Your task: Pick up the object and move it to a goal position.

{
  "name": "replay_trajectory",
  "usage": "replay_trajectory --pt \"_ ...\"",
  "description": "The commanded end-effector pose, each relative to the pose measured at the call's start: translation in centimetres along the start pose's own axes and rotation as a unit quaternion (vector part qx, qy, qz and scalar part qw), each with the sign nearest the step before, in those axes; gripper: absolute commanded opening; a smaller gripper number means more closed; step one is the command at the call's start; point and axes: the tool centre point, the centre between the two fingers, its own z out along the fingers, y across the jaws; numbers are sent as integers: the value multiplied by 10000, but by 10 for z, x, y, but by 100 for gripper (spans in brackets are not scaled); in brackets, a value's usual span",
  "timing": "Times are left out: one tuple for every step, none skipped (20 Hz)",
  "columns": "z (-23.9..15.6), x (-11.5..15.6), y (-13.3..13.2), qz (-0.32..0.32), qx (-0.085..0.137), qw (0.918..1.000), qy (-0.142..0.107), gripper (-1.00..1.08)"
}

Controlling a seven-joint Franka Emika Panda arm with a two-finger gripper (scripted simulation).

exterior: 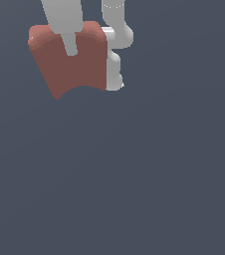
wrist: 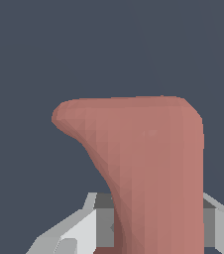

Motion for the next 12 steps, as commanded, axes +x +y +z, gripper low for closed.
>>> replay_trajectory --pt "-6 0 0 -1 0 10000 0 -100" --pt "-8 0 -1 -1 0 10000 0 -100" --pt "-10 0 -1 -1 0 10000 0 -100" --pt "-11 0 -1 -1 0 10000 0 -100" --pt "-12 0 -1 -1 0 10000 0 -100" --pt "-13 0 -1 -1 1 10000 -2 -100" --pt "-14 0 -1 -1 1 10000 -2 -100" --pt "-15 0 -1 -1 1 10000 -2 -100" --pt "-15 0 -2 -1 1 10000 -2 -100" --pt "-15 0 -2 -1 1 10000 -2 -100" --pt "-16 0 -2 -1 1 10000 -2 -100" --pt "-16 0 -2 -1 1 10000 -2 -100"
